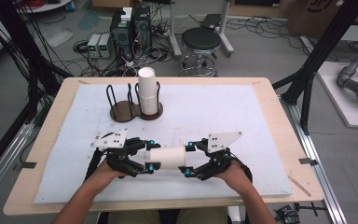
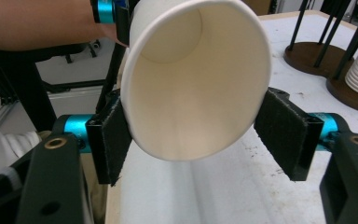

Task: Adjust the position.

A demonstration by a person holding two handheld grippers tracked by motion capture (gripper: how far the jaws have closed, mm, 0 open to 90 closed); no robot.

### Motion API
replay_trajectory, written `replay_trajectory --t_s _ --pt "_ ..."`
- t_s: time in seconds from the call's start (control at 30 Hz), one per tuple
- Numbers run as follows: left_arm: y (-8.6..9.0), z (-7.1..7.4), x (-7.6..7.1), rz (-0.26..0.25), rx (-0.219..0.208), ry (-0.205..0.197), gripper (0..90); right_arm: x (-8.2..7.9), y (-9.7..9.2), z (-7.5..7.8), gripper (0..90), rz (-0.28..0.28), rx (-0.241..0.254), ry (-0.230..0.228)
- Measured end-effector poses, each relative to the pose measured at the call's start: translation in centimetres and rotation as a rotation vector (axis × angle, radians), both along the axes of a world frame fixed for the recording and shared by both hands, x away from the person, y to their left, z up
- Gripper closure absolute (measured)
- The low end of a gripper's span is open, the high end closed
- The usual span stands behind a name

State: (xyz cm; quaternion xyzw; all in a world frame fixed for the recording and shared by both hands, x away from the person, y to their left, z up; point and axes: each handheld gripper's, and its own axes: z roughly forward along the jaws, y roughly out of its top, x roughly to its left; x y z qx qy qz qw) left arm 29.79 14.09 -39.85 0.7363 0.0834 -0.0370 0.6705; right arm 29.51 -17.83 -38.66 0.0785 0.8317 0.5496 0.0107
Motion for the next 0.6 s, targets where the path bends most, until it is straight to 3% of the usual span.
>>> replay_trajectory --t_s 0.27,0.43,0.6 --pt "-0.03 -0.05 -0.11 0.013 0.018 -0.006 35.8 0.08 0.11 0.24 33.0 -0.008 -0.024 -0.008" --pt "0.09 -0.08 -0.13 -0.002 0.008 -0.012 36.2 0.02 0.13 0.33 32.7 -0.005 -0.023 0.001" --pt "0.21 -0.19 -0.16 0.006 0.010 0.004 35.5 -0.09 0.39 0.54 32.6 -0.008 -0.030 -0.009"
